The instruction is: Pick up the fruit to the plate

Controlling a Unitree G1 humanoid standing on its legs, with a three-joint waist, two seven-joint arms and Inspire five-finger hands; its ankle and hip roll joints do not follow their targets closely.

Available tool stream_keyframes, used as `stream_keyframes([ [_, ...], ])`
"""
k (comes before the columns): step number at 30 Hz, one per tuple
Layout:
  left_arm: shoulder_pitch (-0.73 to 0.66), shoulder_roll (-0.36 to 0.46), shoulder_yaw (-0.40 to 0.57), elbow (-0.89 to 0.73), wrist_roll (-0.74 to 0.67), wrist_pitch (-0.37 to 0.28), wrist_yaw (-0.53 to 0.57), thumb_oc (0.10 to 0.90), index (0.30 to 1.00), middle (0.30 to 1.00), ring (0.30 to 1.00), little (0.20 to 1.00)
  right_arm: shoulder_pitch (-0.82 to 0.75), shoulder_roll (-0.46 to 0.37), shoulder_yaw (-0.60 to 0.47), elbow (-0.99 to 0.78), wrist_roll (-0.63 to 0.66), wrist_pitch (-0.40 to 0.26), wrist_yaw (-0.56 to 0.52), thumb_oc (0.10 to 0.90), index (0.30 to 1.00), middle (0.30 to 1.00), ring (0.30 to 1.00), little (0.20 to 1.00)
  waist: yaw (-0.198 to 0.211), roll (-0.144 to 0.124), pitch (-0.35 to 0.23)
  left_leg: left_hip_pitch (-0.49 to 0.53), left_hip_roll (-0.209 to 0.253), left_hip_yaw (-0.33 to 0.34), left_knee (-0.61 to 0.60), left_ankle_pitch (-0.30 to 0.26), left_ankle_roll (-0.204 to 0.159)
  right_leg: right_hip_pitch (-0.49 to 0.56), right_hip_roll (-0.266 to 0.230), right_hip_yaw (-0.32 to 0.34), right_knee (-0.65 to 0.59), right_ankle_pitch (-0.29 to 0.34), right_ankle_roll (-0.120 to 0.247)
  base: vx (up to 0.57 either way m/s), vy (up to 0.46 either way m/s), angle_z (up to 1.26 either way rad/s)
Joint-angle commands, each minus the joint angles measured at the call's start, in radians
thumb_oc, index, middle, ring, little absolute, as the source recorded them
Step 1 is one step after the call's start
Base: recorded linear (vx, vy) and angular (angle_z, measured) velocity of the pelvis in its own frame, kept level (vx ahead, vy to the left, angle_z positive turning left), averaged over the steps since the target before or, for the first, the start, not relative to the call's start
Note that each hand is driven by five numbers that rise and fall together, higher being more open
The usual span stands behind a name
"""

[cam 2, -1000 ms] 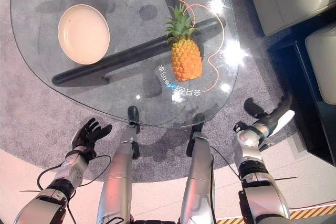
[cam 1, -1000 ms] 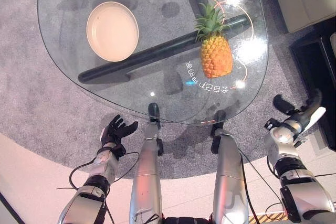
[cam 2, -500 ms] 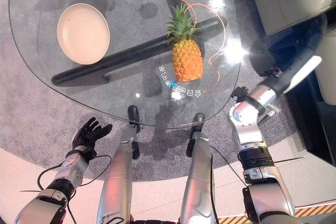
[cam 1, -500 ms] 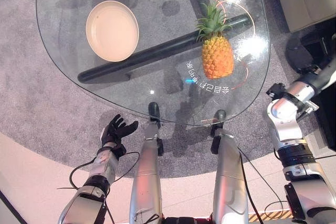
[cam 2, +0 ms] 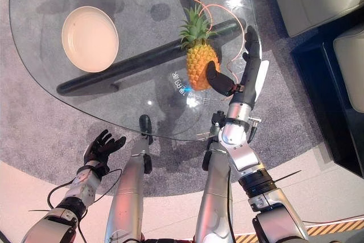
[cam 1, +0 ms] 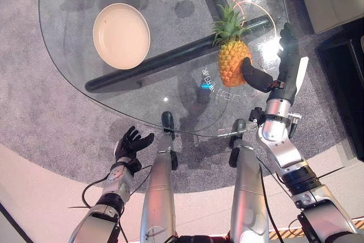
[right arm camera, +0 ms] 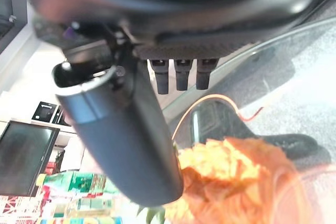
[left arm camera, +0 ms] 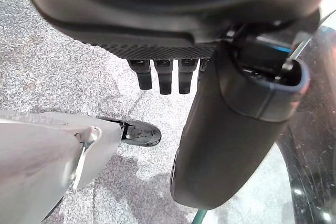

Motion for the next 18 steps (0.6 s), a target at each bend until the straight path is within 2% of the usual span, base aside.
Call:
stream_keyframes([
  [1, 0.067, 0.011, 0.003, 0.007, 0.013, -0.037, 0.029, 0.8, 0.9, 0.9, 0.9, 0.9, -0.024, -0.011, -0.011, -0.186, -0.035, -0.03, 0.018, 0.8, 0.9, 0.9, 0.9, 0.9, -0.003, -0.012, -0.02, -0.008, -0.051, 0.001, 0.088, -0.083, 0.016, 0.026, 0.011, -0.054, -0.15, 0.102, -0.006, 0.0, 0.0, 0.0],
  [18, 0.068, -0.009, -0.025, 0.01, 0.009, -0.031, 0.034, 0.8, 0.9, 0.9, 0.9, 0.9, -0.061, -0.017, 0.079, -0.229, -0.01, 0.092, 0.043, 0.8, 0.9, 0.9, 0.9, 0.9, 0.005, 0.005, -0.02, 0.018, -0.053, 0.017, 0.061, -0.067, 0.017, 0.036, 0.005, -0.058, -0.15, 0.103, -0.01, 0.0, 0.0, 0.0],
])
